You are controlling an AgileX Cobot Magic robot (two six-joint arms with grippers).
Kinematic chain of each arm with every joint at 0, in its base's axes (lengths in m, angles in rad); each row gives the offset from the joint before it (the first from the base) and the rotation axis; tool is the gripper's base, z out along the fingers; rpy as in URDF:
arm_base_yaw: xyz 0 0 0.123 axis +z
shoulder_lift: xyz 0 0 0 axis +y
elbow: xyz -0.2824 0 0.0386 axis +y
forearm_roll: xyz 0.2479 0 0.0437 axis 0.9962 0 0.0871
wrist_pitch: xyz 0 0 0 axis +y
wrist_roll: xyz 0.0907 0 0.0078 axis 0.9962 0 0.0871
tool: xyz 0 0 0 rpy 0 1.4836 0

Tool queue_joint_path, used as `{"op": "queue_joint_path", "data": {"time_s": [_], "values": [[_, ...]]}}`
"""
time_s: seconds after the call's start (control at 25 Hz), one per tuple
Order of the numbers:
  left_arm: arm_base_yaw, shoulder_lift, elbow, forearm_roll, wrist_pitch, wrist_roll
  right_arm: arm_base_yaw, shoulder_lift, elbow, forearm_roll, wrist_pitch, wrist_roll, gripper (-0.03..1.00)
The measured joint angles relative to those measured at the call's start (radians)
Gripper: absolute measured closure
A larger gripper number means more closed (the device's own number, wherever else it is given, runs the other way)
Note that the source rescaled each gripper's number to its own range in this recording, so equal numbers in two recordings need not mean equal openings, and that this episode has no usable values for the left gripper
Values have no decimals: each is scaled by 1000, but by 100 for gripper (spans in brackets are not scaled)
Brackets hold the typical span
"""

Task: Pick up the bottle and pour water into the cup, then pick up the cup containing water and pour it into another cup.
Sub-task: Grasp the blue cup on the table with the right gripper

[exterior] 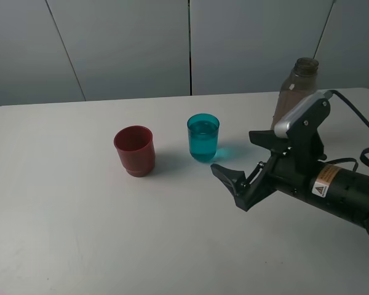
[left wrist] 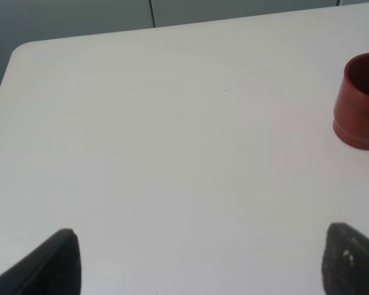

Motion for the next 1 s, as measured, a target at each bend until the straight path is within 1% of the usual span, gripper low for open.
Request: {"op": "queue_joint_path", "data": {"time_s": [0.04,0.12,0.28,0.4,0.52,0.6,0.84,1.0], "values": [[0,0,0,0,0,0,0,39,0,0,-27,-12,-3],[0,0,0,0,0,0,-2,103,-2,4,-45,-28,-3],[0,0,0,0,0,0,-30,194,-19,2,-48,-32,-3],[0,0,0,0,0,0,-30,231,-40,-5,-53,-34,-3],[0,0,0,0,0,0,-30,252,-80,-10,-53,-35,-3],[0,0,0,0,0,0,-30,259,-111,7,-53,-35,-3],[0,0,0,0,0,0,-32,297,-211,52,-65,-7,-3],[0,0,0,0,0,0,-32,360,-274,56,-67,24,-3]]}}
